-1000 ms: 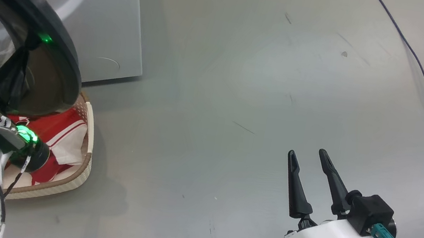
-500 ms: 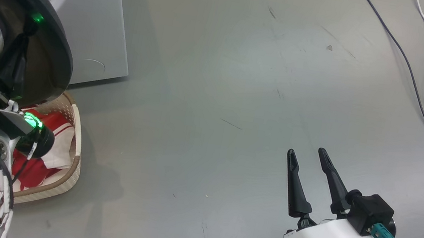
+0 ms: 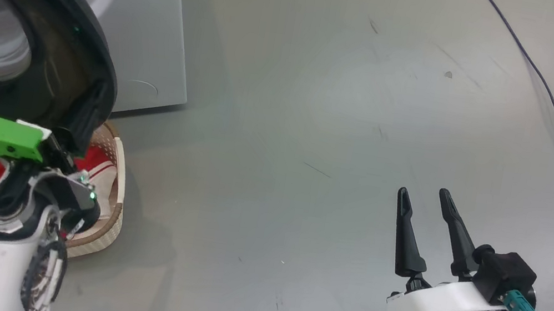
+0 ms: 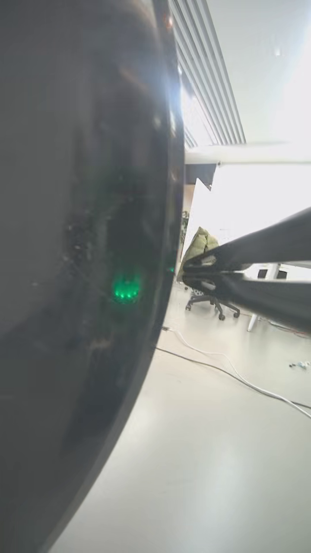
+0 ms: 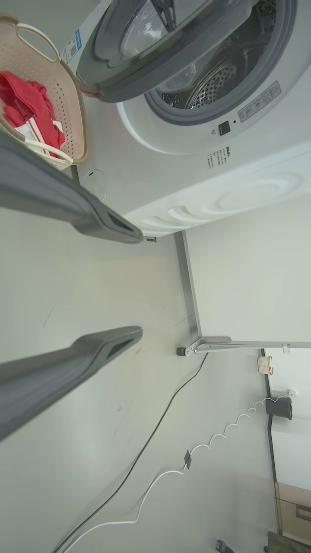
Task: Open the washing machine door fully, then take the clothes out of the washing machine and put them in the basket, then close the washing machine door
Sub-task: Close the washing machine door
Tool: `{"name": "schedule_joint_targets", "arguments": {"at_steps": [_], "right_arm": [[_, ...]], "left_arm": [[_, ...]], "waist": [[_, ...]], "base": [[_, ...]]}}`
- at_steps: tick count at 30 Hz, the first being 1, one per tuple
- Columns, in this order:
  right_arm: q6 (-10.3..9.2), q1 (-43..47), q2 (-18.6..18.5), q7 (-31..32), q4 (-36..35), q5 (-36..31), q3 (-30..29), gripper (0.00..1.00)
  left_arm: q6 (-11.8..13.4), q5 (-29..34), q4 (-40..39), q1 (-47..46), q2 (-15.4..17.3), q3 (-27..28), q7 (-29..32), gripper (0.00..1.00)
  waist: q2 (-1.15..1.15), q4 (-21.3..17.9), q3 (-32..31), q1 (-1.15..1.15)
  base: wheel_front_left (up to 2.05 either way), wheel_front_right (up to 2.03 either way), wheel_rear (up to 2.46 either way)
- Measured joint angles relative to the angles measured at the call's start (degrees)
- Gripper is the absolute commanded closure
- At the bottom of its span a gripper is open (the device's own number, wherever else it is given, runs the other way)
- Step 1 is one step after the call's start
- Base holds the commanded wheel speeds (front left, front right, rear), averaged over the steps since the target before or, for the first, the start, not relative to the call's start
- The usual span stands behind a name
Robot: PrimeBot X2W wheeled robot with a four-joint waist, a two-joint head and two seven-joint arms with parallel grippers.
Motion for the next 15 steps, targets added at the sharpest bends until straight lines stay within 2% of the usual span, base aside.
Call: {"name": "schedule_joint_targets", "arguments": {"at_steps": [3, 7, 10, 15], "right_arm": [[0.01, 0.0, -0.01, 0.0, -0.07, -0.58, -1.08, 0.0], [0.02, 0.0, -0.03, 0.0, -0.1, -1.02, -2.4, 0.0], [0.03, 0.07, -0.23, 0.0, -0.14, -1.18, -3.2, 0.0], [0.08, 0.21, -0.98, 0.0, -0.2, -1.64, -4.25, 0.0]], "left_arm": [[-1.65, 5.13, 0.23, 2.11, 1.68, -4.12, 1.09, 1.0], [-4.27, 13.69, 0.79, 4.86, 5.47, -8.57, 0.9, 1.0], [-6.26, 17.66, 0.67, 6.24, 6.0, -11.26, 0.21, 1.0], [-7.32, 25.47, 0.09, 6.72, 8.2, -14.41, -2.47, 1.0]], "waist": [[0.0, 1.36, -0.55, 0.0], [0.0, 3.46, -1.51, 0.0], [0.0, 5.23, -2.33, 0.0], [0.0, 8.47, -3.71, 0.0]], "base": [[0.0, 0.0, 0.0], [0.0, 0.0, 0.0], [0.0, 0.0, 0.0], [0.0, 0.0, 0.0]]}}
